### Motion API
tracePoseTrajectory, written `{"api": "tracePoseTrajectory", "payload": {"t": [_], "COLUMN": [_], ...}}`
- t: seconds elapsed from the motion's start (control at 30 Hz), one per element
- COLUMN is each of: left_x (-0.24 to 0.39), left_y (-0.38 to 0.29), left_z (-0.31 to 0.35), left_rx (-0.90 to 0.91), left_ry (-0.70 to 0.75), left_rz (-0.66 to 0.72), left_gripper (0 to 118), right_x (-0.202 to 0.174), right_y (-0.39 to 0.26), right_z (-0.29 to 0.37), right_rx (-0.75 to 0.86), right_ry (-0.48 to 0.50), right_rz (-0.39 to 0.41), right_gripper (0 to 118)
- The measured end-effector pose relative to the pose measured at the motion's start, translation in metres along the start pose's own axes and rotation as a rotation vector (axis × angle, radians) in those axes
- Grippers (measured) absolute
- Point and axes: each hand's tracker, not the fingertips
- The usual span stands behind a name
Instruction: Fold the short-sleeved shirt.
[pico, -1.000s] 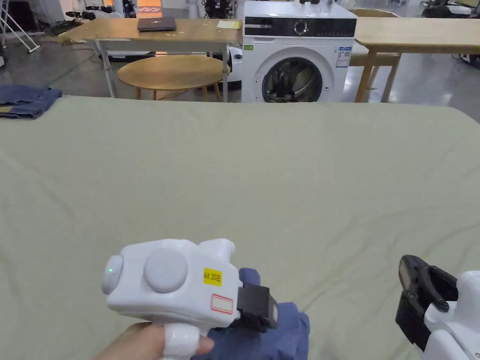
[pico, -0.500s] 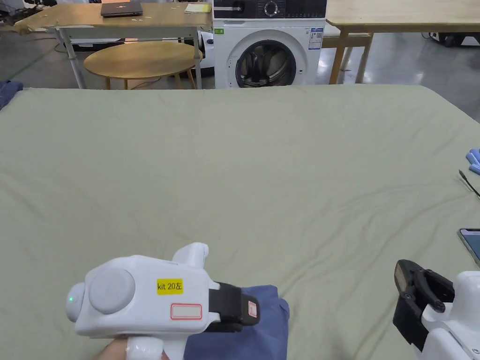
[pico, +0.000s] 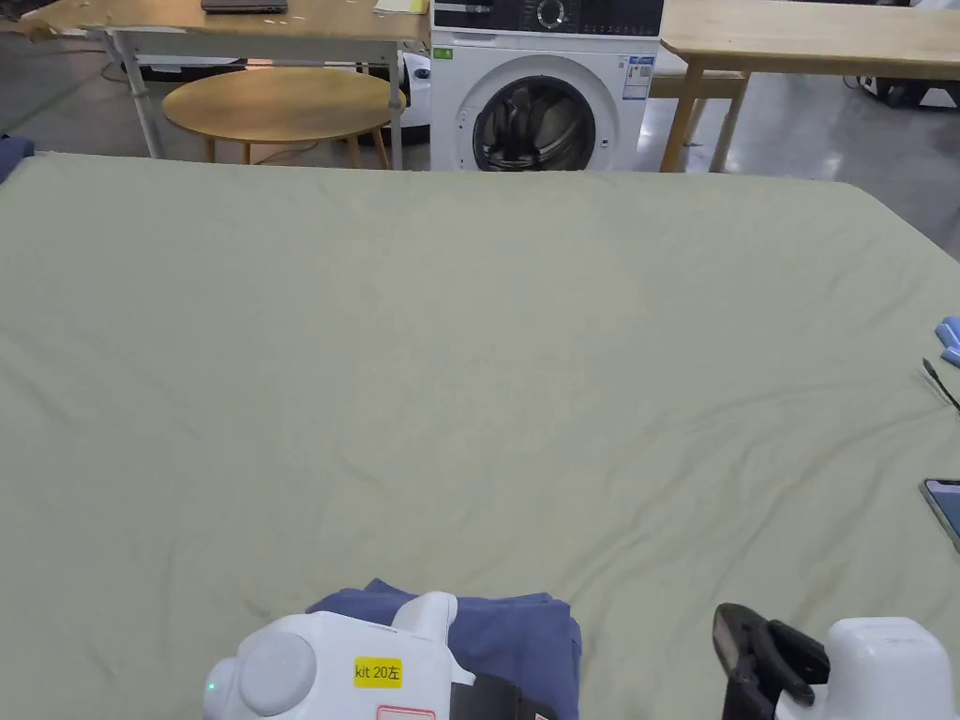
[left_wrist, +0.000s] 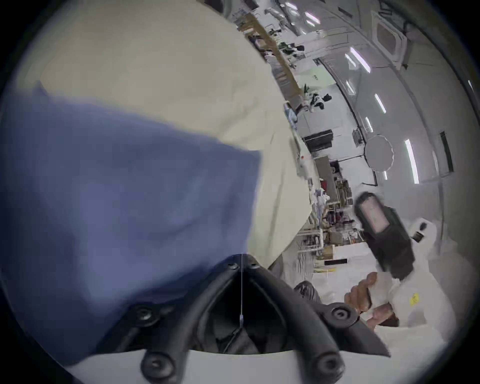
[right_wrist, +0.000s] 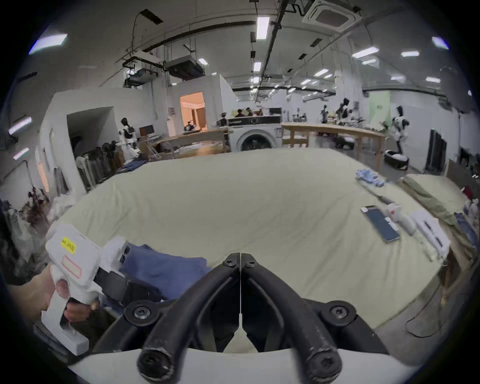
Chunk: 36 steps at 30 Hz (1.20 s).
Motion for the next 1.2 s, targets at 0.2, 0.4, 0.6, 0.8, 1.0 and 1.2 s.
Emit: {"api": "tracePoseTrajectory", "payload": {"t": [0.2,0.4,0.6,0.8,1.0,1.2], "left_x": [0.016,-0.025,-0.066,-0.102,-0.116,-0.106], "left_y": [-0.002,-0.006,-0.001,0.008,0.014,0.014], "left_z": [0.099,0.152,0.16,0.125,0.09,0.091], "left_rx": [0.185,0.236,0.228,0.144,0.125,0.113], "left_ry": [0.082,0.241,0.193,-0.015,-0.241,-0.085], "left_rz": [-0.091,-0.023,0.018,0.075,0.127,0.103], "left_gripper": [0,0,0,116,90,33], "right_x": [-0.004,-0.006,0.018,0.026,0.024,0.019], "right_y": [0.003,-0.03,-0.069,-0.072,-0.071,-0.056], "right_z": [-0.068,-0.148,-0.185,-0.187,-0.188,-0.174], "right_rx": [-0.302,-0.555,-0.702,-0.69,-0.698,-0.672], "right_ry": [0.566,0.851,0.903,0.932,0.935,0.861], "right_rz": [-0.321,-0.508,-0.724,-0.796,-0.798,-0.738], "right_gripper": [0,0,0,0,0,0]}}
